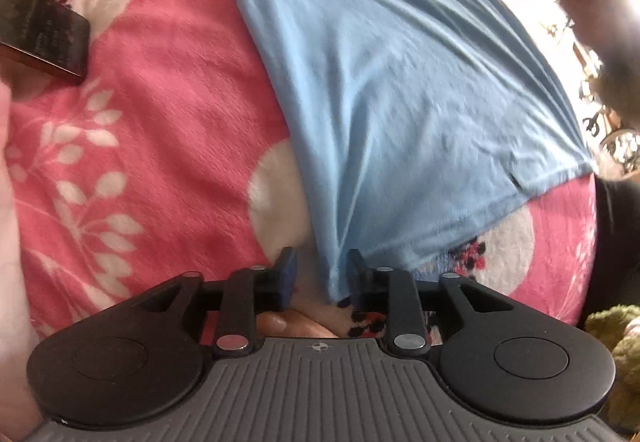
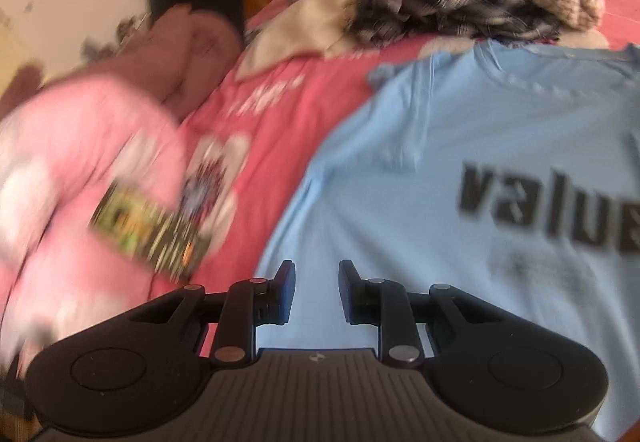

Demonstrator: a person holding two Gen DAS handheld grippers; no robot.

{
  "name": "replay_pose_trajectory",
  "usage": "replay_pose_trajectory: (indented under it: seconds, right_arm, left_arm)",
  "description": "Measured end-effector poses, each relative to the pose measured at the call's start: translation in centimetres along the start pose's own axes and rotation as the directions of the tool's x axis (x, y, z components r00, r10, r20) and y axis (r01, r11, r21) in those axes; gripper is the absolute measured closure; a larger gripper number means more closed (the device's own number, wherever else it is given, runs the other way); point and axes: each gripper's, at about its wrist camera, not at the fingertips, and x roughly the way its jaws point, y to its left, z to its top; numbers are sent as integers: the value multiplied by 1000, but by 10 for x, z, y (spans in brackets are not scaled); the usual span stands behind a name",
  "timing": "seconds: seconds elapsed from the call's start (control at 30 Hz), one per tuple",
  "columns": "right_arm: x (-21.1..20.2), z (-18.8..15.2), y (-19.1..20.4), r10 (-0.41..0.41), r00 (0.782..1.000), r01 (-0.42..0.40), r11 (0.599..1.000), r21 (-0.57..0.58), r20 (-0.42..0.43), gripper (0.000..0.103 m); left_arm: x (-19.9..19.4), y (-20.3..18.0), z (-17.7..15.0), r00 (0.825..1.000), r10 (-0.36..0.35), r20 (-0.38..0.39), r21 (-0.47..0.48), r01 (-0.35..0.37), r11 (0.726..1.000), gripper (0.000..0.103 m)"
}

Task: Fold clothes

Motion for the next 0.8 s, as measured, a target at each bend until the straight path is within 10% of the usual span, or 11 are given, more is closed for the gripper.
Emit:
replay_pose_trajectory:
  seconds: [0.17,0.4,0.8]
  right_arm:
    - [-40,-70,38,75,993,-84,991,-100,-93,77]
    - [-20,-160,112,-45,992,0,937,-349,-122,79]
    - [16,-185,150,-151,982,50,796,-603,-117,79]
  left_arm:
    - [-1,13,8,999,-29,22,-113,31,993,72]
    - [2,19,17,999,-5,51,-196,15,980,78]
    - [6,18,20,997,31,73,-179,-18,984,86]
